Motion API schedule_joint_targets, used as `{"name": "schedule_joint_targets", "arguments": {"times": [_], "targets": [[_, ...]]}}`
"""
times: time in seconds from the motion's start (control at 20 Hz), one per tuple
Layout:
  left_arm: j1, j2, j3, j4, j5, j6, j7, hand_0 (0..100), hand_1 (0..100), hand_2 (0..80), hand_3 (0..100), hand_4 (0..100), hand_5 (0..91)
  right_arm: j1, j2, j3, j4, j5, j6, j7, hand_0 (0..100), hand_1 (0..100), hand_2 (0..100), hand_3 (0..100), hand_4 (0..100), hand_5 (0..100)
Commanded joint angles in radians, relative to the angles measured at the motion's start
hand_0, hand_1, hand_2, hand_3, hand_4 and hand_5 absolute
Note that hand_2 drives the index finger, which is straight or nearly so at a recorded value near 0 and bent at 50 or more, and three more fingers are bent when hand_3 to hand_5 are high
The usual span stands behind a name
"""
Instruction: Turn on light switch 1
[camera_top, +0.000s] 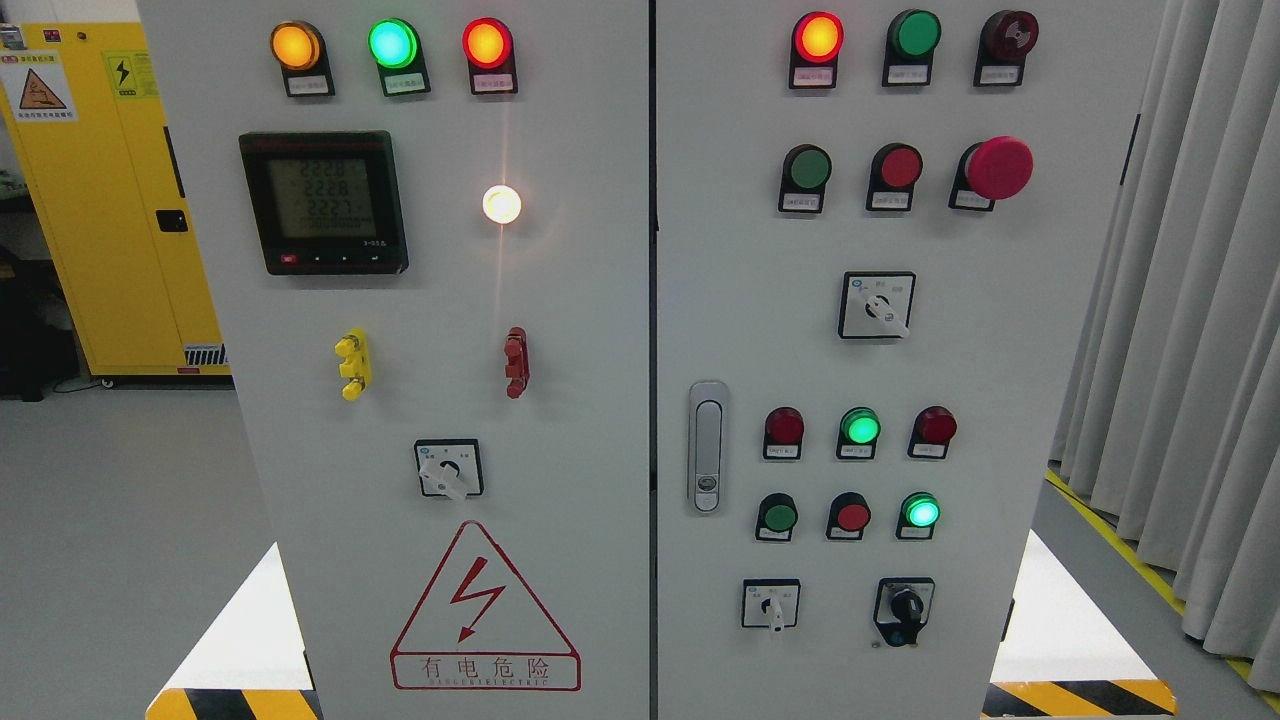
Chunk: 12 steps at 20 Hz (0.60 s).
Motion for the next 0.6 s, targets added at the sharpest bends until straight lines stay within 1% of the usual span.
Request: {"name": "schedule_joint_targets", "arguments": {"times": [0.0, 0.15, 0.3, 0.45, 0.55], "targets": [[-0.037, 0.012, -0.059, 0.157, 0.032, -0.003, 0.006, 29, 15, 0.0, 0, 0, 0.0, 0.000, 0.000, 0.000, 0.000, 0.000, 0.000, 0.001, 0, 50, 4, 0, 0, 0], [-0.037, 0.010, -0.033, 0.159, 0.034, -0.004, 0.006, 28, 14, 0.0, 0, 0, 0.0, 0.000, 0.000, 0.000, 0.000, 0.000, 0.000, 0.001, 0, 50, 4, 0, 0, 0], [-0.037, 0.009, -0.029, 0.159, 0.035, -0.007, 0.005, 28, 14, 0.0, 0, 0, 0.0, 0.000, 0.000, 0.000, 0.000, 0.000, 0.000, 0.001, 0, 50, 4, 0, 0, 0], [-0.035, 0.003, -0.024, 0.159, 0.075, -0.007, 0.005, 28, 13, 0.0, 0, 0, 0.0, 0.000, 0.000, 0.000, 0.000, 0.000, 0.000, 0.001, 0, 50, 4, 0, 0, 0], [-0.037, 0.003, -0.024, 0.159, 0.081, -0.007, 0.005, 27, 13, 0.0, 0, 0, 0.0, 0.000, 0.000, 0.000, 0.000, 0.000, 0.000, -0.001, 0, 50, 4, 0, 0, 0]]}}
